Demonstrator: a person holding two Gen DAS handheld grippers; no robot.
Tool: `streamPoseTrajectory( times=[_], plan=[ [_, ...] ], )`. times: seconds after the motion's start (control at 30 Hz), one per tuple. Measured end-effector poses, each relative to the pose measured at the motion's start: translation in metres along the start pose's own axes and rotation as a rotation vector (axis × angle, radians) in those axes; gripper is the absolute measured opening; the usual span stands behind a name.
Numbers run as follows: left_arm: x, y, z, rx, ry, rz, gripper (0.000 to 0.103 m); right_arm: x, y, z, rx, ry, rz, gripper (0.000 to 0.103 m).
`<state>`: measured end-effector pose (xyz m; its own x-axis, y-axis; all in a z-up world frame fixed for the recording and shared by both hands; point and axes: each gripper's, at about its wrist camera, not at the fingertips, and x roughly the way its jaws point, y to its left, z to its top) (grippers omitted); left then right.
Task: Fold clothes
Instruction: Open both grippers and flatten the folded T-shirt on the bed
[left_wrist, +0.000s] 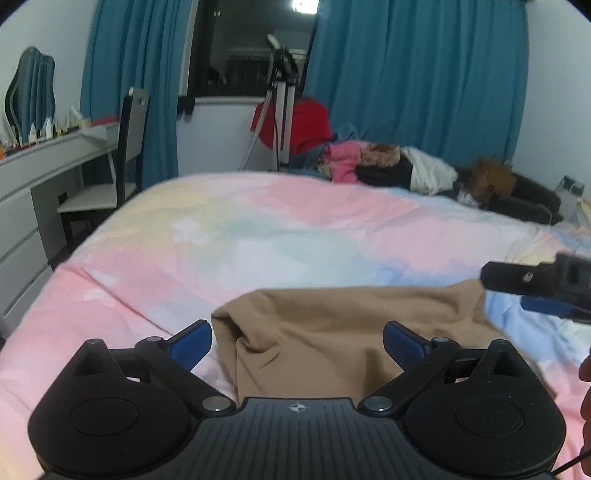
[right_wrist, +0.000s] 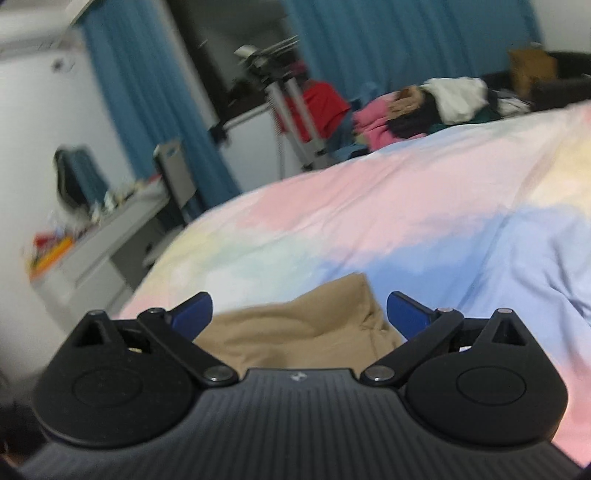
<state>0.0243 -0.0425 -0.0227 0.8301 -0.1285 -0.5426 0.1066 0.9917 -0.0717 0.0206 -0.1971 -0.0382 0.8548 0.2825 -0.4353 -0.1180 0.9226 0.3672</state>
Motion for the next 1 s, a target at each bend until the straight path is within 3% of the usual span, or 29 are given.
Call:
streamPoseTrajectory(
  times=[0.03, 0.07, 0.1, 0.17, 0.3, 0.4, 0.73, 1.0],
  plan=[
    [0.007, 0.001, -0.001, 0.005, 0.016, 0.003, 0.1, 0.008, 0.003, -0.002, -0.033, 0.016, -0.003, 0.092],
    [0.014, 0.002, -0.002, 0.009, 0.033, 0.006, 0.099, 0.017, 0.006, -0.005, -0.063, 0.039, -0.018, 0.073],
    [0.021, 0.003, -0.003, 0.014, 0.049, 0.009, 0.098, 0.027, 0.007, -0.008, -0.087, 0.065, -0.031, 0.06],
    [0.035, 0.004, -0.006, 0.02, 0.084, 0.003, 0.097, 0.048, 0.005, -0.015, -0.105, 0.125, -0.049, 0.054],
    [0.054, 0.008, -0.013, 0.008, 0.131, -0.02, 0.095, 0.071, 0.001, -0.028, -0.119, 0.164, -0.083, 0.053],
    [0.052, 0.007, -0.013, 0.017, 0.119, -0.015, 0.095, 0.069, 0.002, -0.025, -0.106, 0.159, -0.084, 0.053],
    [-0.011, -0.015, -0.019, 0.109, 0.034, 0.036, 0.095, 0.014, 0.021, -0.027, -0.139, 0.082, -0.119, 0.054],
    [-0.002, -0.018, -0.038, 0.064, 0.143, 0.029, 0.096, 0.013, 0.016, -0.047, -0.138, 0.144, -0.142, 0.053]
  ],
)
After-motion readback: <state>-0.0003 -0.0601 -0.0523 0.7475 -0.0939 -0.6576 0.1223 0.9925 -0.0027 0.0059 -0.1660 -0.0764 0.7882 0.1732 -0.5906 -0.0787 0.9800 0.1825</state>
